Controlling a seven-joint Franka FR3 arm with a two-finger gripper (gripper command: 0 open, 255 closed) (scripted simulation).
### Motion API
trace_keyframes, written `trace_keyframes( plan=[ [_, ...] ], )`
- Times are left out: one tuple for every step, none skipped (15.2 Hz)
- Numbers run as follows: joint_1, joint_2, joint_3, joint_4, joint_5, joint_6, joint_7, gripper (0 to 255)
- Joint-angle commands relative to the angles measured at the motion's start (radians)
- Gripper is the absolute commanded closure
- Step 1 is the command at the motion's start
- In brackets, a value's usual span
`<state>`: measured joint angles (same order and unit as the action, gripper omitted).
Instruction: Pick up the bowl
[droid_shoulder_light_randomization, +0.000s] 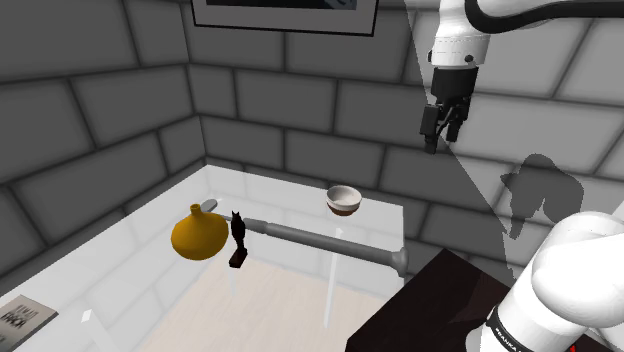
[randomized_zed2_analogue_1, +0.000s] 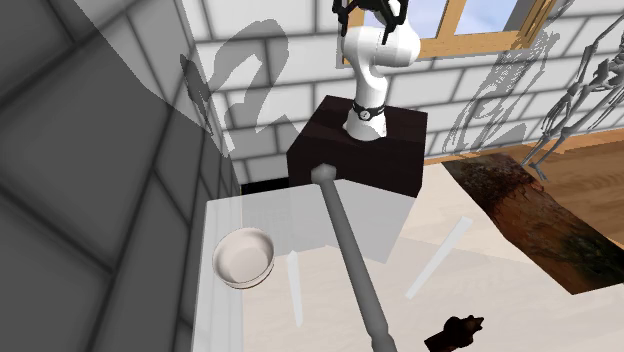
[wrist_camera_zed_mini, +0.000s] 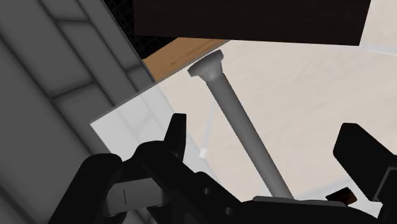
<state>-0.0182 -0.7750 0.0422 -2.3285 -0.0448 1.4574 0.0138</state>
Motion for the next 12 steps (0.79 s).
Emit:
trace_keyframes(
  plan=[
    [0.0,0.0,0.0,0.0,0.0,0.0,0.0,0],
    [-0.002,0.019,-0.001,-0.015,-0.004,0.036,0.0,0],
    [-0.003,0.039,-0.002,-0.029,-0.007,0.072,0.0,0],
    [-0.005,0.06,-0.004,-0.041,-0.011,0.108,0.0,0],
    [-0.007,0.083,-0.005,-0.052,-0.015,0.144,0.0,0],
    [-0.009,0.107,-0.006,-0.061,-0.019,0.18,0.001,0],
    [-0.011,0.132,-0.007,-0.069,-0.023,0.215,0.001,0],
    [-0.013,0.159,-0.008,-0.076,-0.027,0.251,0.002,0],
    [-0.016,0.187,-0.009,-0.081,-0.031,0.286,0.003,0],
    [-0.018,0.216,-0.01,-0.084,-0.035,0.321,0.004,0],
    [-0.02,0.246,-0.011,-0.086,-0.04,0.355,0.005,0],
    [-0.023,0.277,-0.012,-0.087,-0.044,0.389,0.007,0]
  ],
)
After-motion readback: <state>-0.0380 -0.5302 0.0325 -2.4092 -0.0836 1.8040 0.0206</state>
